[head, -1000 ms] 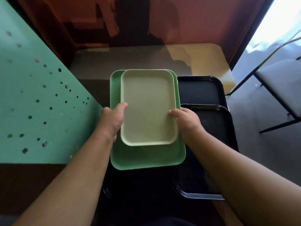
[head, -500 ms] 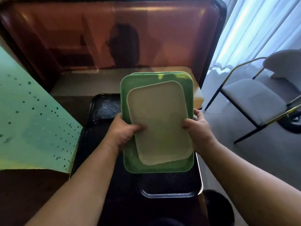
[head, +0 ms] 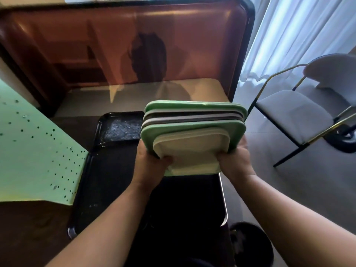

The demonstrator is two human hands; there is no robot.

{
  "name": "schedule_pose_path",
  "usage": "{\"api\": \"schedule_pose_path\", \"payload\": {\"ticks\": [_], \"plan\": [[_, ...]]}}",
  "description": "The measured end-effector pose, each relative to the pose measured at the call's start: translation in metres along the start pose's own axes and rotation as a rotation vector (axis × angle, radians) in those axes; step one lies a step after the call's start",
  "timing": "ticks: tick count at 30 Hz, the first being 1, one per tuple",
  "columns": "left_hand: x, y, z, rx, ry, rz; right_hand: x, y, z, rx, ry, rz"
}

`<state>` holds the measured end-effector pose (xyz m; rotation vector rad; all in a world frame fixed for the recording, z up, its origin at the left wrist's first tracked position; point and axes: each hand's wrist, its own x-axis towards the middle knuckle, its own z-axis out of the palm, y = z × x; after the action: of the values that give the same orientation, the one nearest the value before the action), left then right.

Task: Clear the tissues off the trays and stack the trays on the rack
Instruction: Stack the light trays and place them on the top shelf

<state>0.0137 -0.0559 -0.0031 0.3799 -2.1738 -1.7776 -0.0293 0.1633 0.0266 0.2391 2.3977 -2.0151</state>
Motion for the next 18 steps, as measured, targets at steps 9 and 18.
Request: {"api": "schedule_pose_path", "payload": {"ticks": [9,18], "plan": [[-0.016,-0.018,0.002,0.046,0.036,-0.111,-0.010,0.016,-0.002,-0.042,0.016,-0.019],[-0.023,-0.018,-0.002,0.119,-0.022,-0.143,-0.018,0.029,-0.009,-0.071,-0.065,0.019]]}}
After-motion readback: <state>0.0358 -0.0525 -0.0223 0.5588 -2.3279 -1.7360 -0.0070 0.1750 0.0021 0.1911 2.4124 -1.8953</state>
